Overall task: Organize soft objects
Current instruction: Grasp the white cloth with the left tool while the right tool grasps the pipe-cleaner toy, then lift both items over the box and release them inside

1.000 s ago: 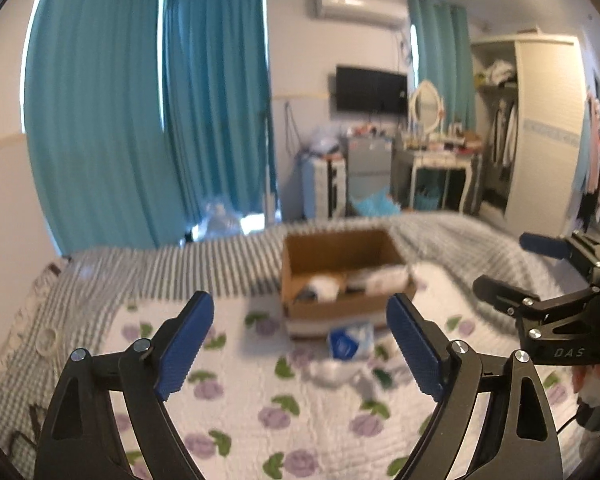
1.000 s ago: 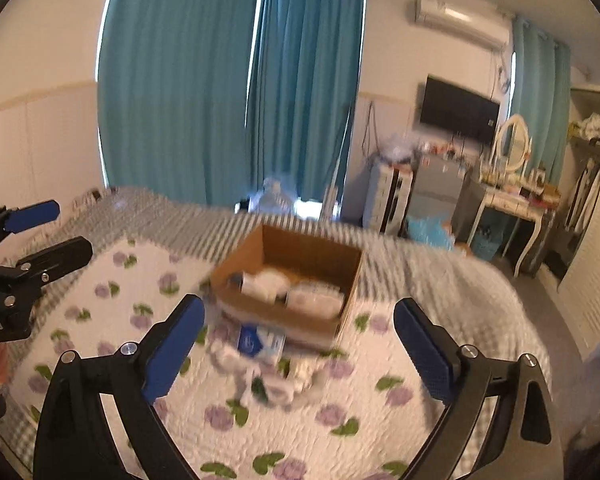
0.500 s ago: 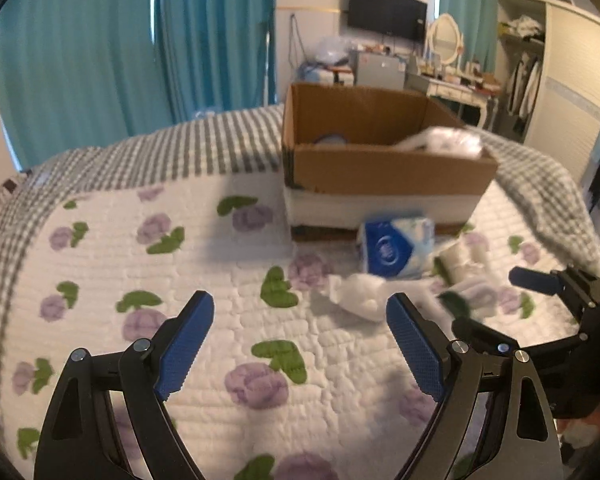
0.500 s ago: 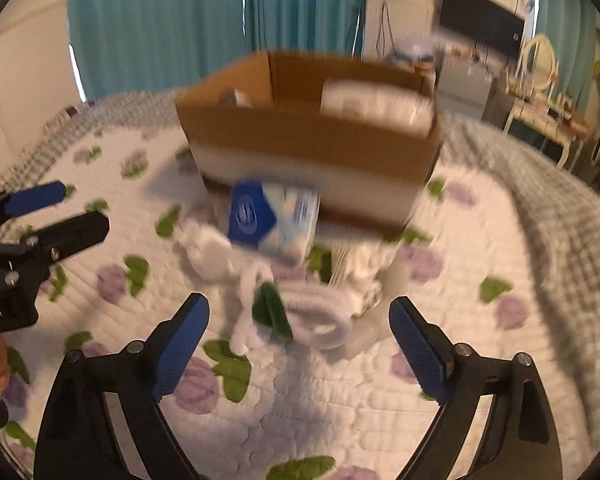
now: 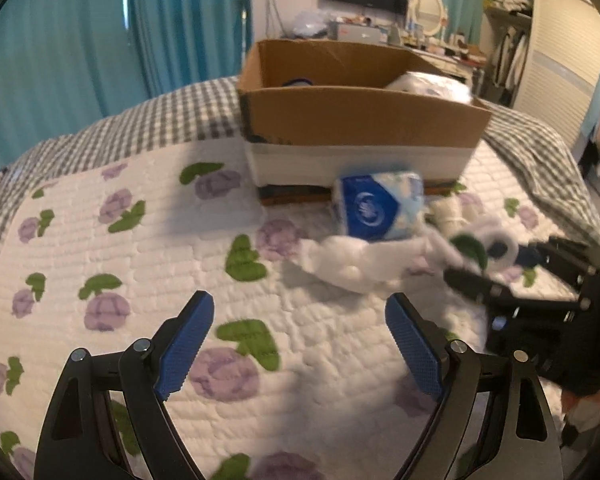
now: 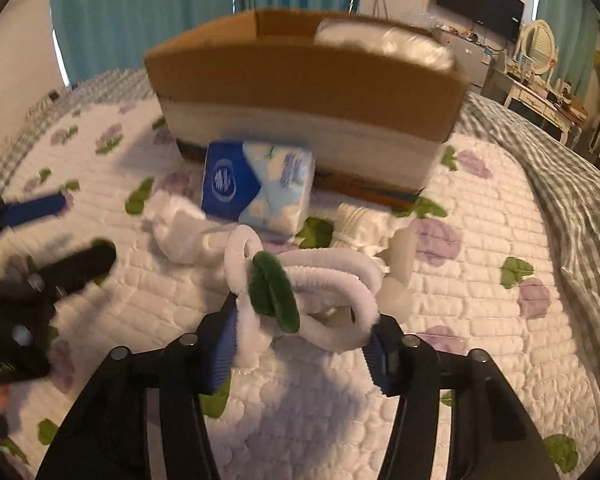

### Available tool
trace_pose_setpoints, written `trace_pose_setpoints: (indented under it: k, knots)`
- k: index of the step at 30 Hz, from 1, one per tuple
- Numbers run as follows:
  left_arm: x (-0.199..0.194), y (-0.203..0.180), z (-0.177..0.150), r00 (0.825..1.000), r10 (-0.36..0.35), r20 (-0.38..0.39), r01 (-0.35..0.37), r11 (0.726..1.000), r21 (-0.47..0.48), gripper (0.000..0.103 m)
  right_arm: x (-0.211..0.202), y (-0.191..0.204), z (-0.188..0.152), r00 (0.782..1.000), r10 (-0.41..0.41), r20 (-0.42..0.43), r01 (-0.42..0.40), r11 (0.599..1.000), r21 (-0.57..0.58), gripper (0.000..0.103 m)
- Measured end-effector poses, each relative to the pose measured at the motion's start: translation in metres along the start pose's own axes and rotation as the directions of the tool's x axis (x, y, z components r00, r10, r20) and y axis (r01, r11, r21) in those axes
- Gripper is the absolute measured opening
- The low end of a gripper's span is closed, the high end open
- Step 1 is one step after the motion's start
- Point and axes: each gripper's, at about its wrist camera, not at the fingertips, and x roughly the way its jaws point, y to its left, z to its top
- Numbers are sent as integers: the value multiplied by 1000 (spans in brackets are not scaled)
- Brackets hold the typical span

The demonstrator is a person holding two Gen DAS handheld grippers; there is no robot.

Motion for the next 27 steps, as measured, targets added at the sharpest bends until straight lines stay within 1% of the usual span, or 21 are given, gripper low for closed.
trace_pose_setpoints:
  k: [3,4,6,8,10,14,15,16,18,20,21,22,23,24,25,27]
  knots:
    - [-1,-10,3,999,-32,-20,32,999,17,88,-22,-13,10,999,-5,51,5,1000,7,49]
    - [1,-14,4,999,-40,-26,40,999,18,88,-26,-16,13,998,-6,61,6,1000,8,46]
    - [7,-20,7,999,-33,-36,34,999,19,88,-31,-22,21,997,-7,72,7,1000,2,39]
    - [19,-24,10,998,-30,-58,31,999,13,88,-31,-26,27,997,-12,79,12,1000,-3,39]
    - [32,-25,13,996,-41,-76,40,999,-12,87,-27,-30,31,997,-3,74,4,1000,-10,39]
    - [64,-25,17,994,-34,-105,31,999,-26,87,-17,-40,28,998,19,59,-19,1000,0,39]
    - [69,-25,17,993,-36,-113,34,999,-27,84,-13,-43,27,998,26,51,-27,1000,8,39]
    - [75,-23,18,991,-49,-125,45,998,-31,83,-10,-43,25,998,30,46,-31,999,14,39]
    - [77,-20,20,991,-68,-114,64,997,-42,83,-6,-46,24,999,39,35,-40,999,22,39]
    - [76,-18,22,991,-81,-104,77,996,-41,75,-6,-46,25,998,43,38,-44,999,22,39]
    - [76,-17,23,991,-83,-101,80,996,-36,61,-6,-46,25,998,45,41,-46,999,21,39]
    - [75,-16,22,991,-83,-102,81,996,-26,50,-7,-46,26,998,48,43,-49,999,22,39]
    - [75,-15,22,991,-81,-103,79,997,-21,48,-8,-45,26,998,52,47,-53,998,22,39]
    - [73,-13,21,992,-80,-101,78,997,-22,43,-9,-45,25,997,53,48,-54,998,22,39]
    - [72,-11,20,992,-83,-99,81,996,-26,41,-10,-44,25,997,52,48,-53,998,21,39]
    - [66,-8,16,992,-82,-95,79,996,-34,41,-13,-43,22,997,48,52,-49,999,18,39]
